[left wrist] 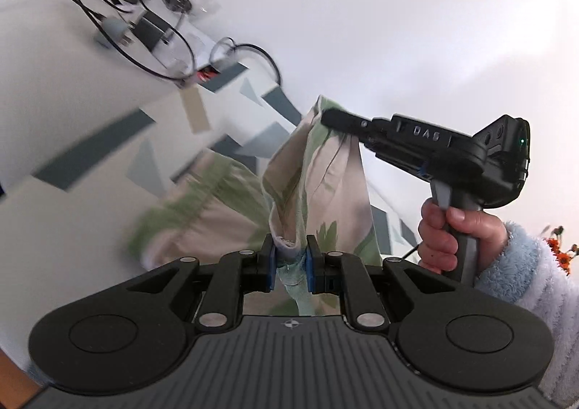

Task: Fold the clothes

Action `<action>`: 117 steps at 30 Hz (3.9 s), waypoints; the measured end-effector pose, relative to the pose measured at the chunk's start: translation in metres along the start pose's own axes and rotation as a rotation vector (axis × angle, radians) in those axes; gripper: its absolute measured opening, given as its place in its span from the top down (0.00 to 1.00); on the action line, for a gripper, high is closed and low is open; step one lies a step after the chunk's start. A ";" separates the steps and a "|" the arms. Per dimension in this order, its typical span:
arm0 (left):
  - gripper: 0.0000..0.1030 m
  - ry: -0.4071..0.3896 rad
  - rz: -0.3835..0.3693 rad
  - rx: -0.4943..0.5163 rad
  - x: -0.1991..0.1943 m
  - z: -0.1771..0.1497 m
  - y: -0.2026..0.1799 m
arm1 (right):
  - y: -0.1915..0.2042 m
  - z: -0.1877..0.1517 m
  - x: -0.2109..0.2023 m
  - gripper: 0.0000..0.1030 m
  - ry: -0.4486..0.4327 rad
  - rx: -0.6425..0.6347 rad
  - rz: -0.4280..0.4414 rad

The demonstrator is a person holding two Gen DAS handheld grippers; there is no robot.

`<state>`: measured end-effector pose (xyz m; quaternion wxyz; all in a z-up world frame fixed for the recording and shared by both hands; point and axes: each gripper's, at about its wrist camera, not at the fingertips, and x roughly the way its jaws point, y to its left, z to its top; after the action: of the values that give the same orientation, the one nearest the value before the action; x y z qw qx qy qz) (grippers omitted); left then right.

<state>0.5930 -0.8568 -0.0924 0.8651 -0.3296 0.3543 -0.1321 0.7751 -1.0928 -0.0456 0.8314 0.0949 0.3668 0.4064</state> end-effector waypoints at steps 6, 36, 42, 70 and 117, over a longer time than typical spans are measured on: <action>0.85 0.020 0.065 -0.065 0.006 0.007 0.036 | 0.002 -0.009 0.051 0.92 0.081 -0.010 -0.032; 0.65 0.051 0.368 0.370 0.000 0.039 0.016 | -0.017 -0.051 -0.111 0.06 -0.336 0.293 -0.541; 0.49 0.190 0.346 0.413 0.070 0.003 -0.026 | -0.026 -0.161 -0.234 0.01 -0.312 0.459 -0.898; 0.17 0.375 0.277 0.744 0.120 -0.081 -0.106 | 0.086 -0.326 -0.219 0.01 -0.391 0.558 -1.169; 0.00 0.512 0.068 1.040 0.145 -0.105 -0.118 | 0.080 -0.367 -0.223 0.49 -0.741 1.183 -0.914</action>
<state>0.6236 -1.0622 -0.1457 0.8039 0.1930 0.4510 -0.3363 0.3847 -1.2579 -0.1521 0.7942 0.4853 0.2249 -0.2882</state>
